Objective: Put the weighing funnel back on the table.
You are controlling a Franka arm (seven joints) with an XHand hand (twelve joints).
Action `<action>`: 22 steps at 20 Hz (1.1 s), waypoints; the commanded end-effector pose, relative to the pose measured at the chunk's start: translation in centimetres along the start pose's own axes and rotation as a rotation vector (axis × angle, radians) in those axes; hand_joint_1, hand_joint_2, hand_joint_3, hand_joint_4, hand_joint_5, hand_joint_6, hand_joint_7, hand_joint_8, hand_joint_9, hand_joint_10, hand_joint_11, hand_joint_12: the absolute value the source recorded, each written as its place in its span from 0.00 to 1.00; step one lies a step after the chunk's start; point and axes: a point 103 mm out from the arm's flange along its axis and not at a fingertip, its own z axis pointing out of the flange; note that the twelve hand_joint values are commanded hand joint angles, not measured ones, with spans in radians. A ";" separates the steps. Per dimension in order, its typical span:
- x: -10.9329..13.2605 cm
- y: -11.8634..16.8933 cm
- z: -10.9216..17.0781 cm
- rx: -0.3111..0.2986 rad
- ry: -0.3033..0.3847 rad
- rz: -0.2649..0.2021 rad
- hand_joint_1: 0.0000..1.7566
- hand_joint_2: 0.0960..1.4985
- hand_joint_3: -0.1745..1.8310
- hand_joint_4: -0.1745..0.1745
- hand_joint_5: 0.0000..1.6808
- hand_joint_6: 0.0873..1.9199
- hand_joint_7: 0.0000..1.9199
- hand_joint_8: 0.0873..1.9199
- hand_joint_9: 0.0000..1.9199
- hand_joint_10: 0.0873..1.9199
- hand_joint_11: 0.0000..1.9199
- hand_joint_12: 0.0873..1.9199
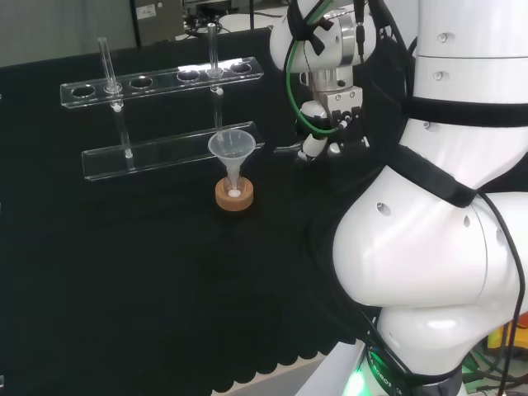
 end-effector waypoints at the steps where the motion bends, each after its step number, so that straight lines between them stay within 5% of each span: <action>1: 0.0 0.7 0.7 -0.011 0.015 -0.006 0.63 0.45 0.43 0.63 0.65 0.49 0.46 0.35 0.58 0.16 0.48 0.48; 18: 0.3 1.4 2.6 0.017 0.038 -0.018 0.63 0.46 0.42 0.55 0.64 0.50 0.44 0.36 0.57 0.16 0.48 0.48; 22: 0.3 1.4 2.9 0.025 0.030 -0.020 0.61 0.56 0.31 0.73 0.60 0.52 0.37 0.37 0.54 0.16 0.44 0.52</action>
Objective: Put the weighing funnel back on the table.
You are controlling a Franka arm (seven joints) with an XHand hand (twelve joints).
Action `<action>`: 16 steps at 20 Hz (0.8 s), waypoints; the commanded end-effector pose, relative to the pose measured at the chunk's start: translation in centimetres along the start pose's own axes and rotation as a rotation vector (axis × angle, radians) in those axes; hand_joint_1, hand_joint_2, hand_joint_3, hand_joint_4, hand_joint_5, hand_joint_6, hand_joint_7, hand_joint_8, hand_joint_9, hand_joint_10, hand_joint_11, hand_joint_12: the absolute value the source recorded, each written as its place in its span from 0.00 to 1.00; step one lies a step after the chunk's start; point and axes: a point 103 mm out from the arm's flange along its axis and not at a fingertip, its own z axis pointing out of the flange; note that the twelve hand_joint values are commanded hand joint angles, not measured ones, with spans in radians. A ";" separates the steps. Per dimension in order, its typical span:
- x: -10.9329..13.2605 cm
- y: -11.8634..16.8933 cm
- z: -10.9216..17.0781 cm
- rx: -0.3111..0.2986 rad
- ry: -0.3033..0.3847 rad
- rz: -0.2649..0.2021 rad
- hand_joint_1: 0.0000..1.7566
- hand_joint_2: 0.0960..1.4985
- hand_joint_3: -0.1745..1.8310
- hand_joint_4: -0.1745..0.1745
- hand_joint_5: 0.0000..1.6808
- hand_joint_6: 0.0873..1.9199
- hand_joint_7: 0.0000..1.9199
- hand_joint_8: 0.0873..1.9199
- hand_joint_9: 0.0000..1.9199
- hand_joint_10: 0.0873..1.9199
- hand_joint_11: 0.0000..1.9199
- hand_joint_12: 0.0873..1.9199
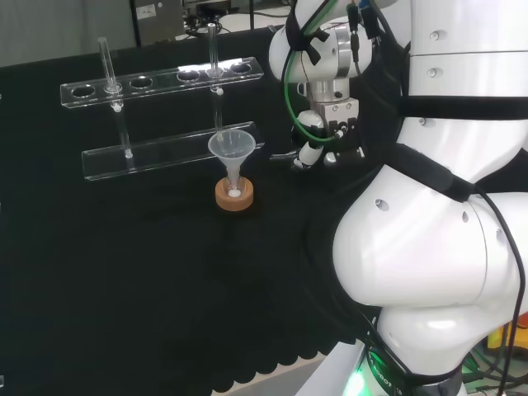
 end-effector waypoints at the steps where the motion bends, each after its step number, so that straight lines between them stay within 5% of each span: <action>1: 0.0 -0.2 0.5 0.016 -0.011 -0.002 0.60 0.54 0.31 0.65 0.55 0.51 0.35 0.37 0.52 0.17 0.42 0.53; 5: 0.1 -0.4 0.8 0.045 -0.023 0.002 0.60 0.41 0.44 0.44 0.40 0.48 0.27 0.37 0.45 0.20 0.36 0.57; 16: 0.5 -2.1 -1.1 0.074 -0.011 0.006 0.56 0.35 0.46 0.32 0.21 0.28 0.17 0.36 0.35 0.28 0.27 0.63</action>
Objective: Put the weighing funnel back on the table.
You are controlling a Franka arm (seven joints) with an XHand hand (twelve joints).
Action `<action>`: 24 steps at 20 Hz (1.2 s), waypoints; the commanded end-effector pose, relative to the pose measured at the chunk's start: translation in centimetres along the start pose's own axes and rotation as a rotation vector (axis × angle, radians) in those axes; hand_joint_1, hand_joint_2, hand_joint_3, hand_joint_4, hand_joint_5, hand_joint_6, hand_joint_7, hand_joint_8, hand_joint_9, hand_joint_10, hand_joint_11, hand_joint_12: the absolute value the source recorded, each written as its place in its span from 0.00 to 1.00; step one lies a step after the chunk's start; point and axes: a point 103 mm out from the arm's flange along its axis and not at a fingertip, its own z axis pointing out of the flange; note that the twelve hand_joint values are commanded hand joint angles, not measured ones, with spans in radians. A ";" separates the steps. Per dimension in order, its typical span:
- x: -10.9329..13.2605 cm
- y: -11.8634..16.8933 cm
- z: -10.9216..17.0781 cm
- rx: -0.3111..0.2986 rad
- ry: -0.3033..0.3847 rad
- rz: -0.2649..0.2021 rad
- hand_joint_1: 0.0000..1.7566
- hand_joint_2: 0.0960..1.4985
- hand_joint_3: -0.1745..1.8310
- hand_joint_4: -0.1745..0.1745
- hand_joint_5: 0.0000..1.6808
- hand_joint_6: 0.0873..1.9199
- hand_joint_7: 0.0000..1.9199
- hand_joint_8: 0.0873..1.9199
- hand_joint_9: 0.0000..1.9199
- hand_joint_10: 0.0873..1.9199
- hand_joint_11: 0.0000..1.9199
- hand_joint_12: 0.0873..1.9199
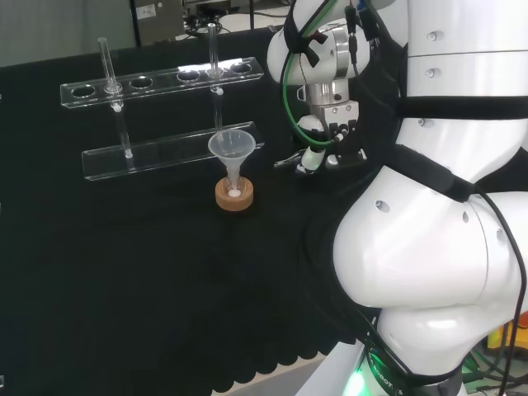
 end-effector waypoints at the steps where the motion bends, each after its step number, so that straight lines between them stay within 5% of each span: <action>1: 0.4 -1.2 -1.9 0.005 0.000 0.001 0.56 0.35 0.46 0.31 0.21 0.26 0.16 0.36 0.34 0.29 0.26 0.64; 24: 4.2 -15.9 -14.0 -0.204 -0.162 0.056 0.50 0.35 0.44 0.32 0.21 0.11 0.10 0.34 0.21 0.32 0.15 0.68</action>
